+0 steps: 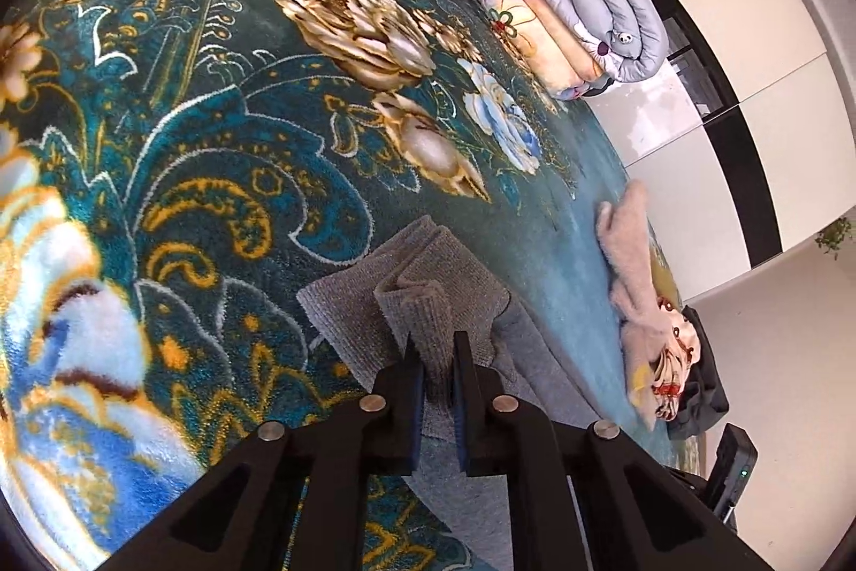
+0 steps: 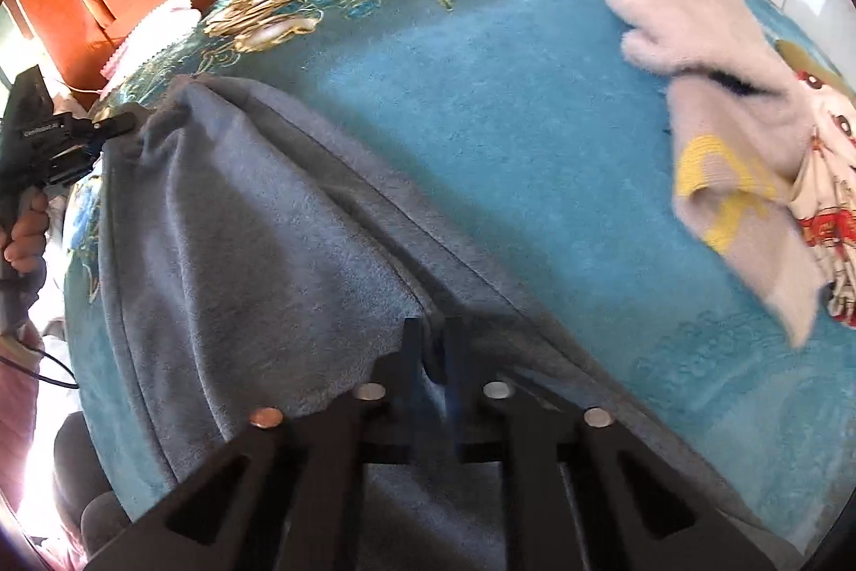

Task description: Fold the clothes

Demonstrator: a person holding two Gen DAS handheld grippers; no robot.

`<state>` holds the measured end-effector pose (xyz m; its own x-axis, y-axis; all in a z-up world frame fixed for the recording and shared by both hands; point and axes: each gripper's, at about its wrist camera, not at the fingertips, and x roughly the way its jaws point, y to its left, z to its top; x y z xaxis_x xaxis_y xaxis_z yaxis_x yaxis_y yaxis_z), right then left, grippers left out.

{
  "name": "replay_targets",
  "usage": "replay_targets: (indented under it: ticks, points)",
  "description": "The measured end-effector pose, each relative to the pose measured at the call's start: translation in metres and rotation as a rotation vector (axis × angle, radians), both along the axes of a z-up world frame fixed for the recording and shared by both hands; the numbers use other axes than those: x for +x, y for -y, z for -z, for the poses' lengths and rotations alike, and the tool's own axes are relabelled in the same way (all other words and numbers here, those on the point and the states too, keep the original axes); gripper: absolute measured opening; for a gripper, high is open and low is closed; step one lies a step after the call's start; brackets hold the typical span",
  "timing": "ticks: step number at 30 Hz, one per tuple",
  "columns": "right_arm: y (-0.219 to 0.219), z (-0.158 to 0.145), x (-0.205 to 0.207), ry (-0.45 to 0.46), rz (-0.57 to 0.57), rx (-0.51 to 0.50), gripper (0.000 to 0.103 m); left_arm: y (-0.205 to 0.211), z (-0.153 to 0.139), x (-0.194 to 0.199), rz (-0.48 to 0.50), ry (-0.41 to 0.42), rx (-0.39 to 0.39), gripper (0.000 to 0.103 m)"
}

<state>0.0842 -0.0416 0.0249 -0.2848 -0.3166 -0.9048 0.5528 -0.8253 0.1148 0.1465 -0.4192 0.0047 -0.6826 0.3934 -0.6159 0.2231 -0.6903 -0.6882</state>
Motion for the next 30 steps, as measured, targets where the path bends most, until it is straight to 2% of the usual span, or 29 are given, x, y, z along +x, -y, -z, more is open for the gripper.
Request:
replay_targets:
  ticks: [3,5,7,9,11,12,15,18,20,21,22,23,30]
  points:
    - [-0.001,-0.010,0.003,-0.005,0.000,-0.032,0.003,0.001,-0.015,0.005,0.011,-0.080,0.028,0.008]
    - [-0.004,-0.025,-0.001,-0.042,0.021,-0.069,0.003,0.003,-0.027,0.006,0.017,-0.125,0.033,0.008]
    - [-0.011,-0.045,-0.007,-0.086,0.051,-0.109,0.003,0.004,-0.034,0.003,0.014,-0.138,0.001,0.008]
    - [-0.013,-0.050,-0.016,-0.110,0.083,-0.109,0.003,0.008,-0.021,-0.007,-0.006,-0.075,-0.032,0.008]
    - [-0.014,-0.048,-0.029,-0.115,0.117,-0.096,0.003,0.016,0.006,-0.017,-0.025,0.010,0.010,0.008]
    - [-0.014,-0.037,-0.034,-0.083,0.126,-0.094,0.003,0.019,0.018,-0.019,-0.032,0.047,0.032,0.008]
    - [-0.008,-0.005,-0.039,-0.024,0.132,-0.051,0.003,0.023,0.028,-0.013,-0.039,0.055,0.052,0.012]
    - [-0.018,-0.012,-0.026,-0.060,0.151,-0.065,0.004,0.024,0.020,-0.006,-0.046,0.044,0.005,0.023]
    - [-0.024,-0.016,-0.018,-0.084,0.163,-0.074,0.019,0.023,0.016,0.001,-0.053,0.036,-0.004,0.037]
    - [-0.027,-0.018,-0.014,-0.095,0.169,-0.079,0.043,0.022,0.018,0.003,-0.052,0.035,0.011,0.043]
    - [-0.030,-0.021,-0.010,-0.107,0.176,-0.083,0.055,0.022,0.021,0.005,-0.050,0.036,0.031,0.054]
    - [-0.033,-0.023,-0.005,-0.119,0.182,-0.088,0.055,0.022,0.023,0.006,-0.047,0.037,0.051,0.057]
    - [-0.063,-0.039,0.030,-0.194,0.241,-0.118,0.056,0.025,0.031,0.006,-0.076,0.029,0.178,0.055]
